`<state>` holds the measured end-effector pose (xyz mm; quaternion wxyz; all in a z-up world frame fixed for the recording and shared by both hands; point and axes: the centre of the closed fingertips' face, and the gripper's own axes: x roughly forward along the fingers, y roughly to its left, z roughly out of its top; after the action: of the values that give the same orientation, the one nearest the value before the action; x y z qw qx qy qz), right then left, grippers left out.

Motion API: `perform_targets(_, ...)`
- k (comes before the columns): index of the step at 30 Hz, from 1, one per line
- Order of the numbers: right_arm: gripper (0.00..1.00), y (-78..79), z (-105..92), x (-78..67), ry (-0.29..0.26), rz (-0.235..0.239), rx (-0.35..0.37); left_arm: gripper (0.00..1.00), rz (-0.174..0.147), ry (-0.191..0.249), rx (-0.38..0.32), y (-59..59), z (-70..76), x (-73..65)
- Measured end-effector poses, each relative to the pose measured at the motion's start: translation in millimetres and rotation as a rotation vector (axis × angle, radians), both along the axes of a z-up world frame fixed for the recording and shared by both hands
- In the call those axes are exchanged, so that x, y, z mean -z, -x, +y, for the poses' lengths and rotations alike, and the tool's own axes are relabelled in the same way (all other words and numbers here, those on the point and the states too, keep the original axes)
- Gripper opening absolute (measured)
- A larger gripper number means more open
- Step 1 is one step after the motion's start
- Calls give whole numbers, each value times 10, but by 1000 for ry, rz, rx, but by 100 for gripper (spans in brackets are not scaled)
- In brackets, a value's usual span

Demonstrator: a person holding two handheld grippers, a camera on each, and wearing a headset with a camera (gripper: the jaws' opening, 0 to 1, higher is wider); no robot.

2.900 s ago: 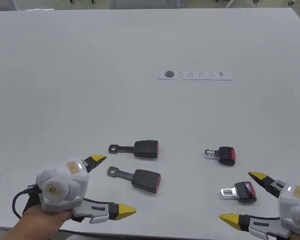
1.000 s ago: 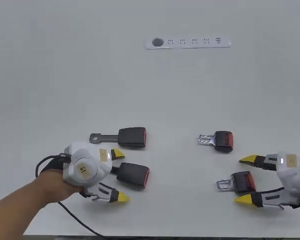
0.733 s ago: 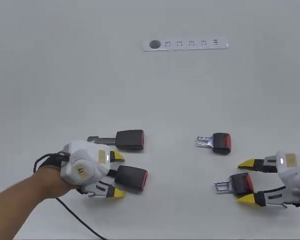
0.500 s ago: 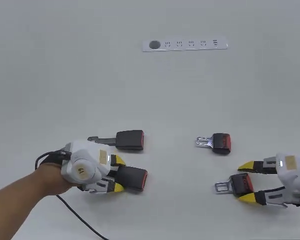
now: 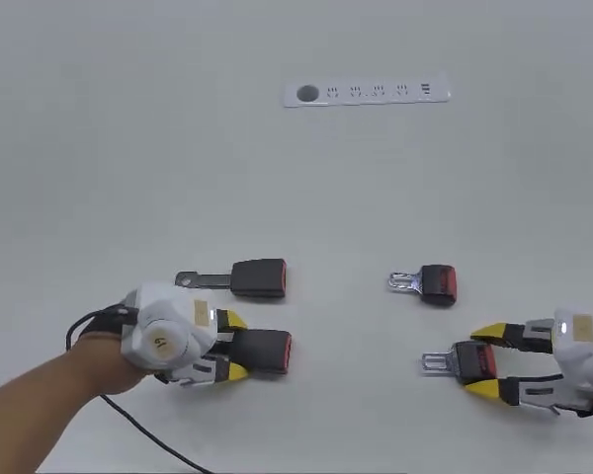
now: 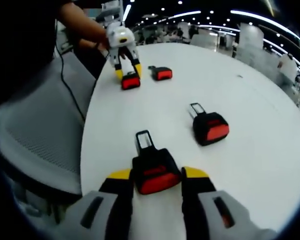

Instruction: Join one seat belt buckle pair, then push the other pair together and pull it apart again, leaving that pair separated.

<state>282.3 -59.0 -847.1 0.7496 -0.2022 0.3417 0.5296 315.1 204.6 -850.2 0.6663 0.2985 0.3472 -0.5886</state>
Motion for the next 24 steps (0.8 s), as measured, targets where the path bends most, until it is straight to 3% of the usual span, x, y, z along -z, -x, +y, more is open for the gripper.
perform_targets(14, 37, -97, 118, 8, -43, -12, 62, 33, 8, -20, -18, -10, 13, 8)
perform_targets(24, 37, -194, 421, 22, -76, -23, 61, 33, 13, -30, -27, -14, 15, 12)
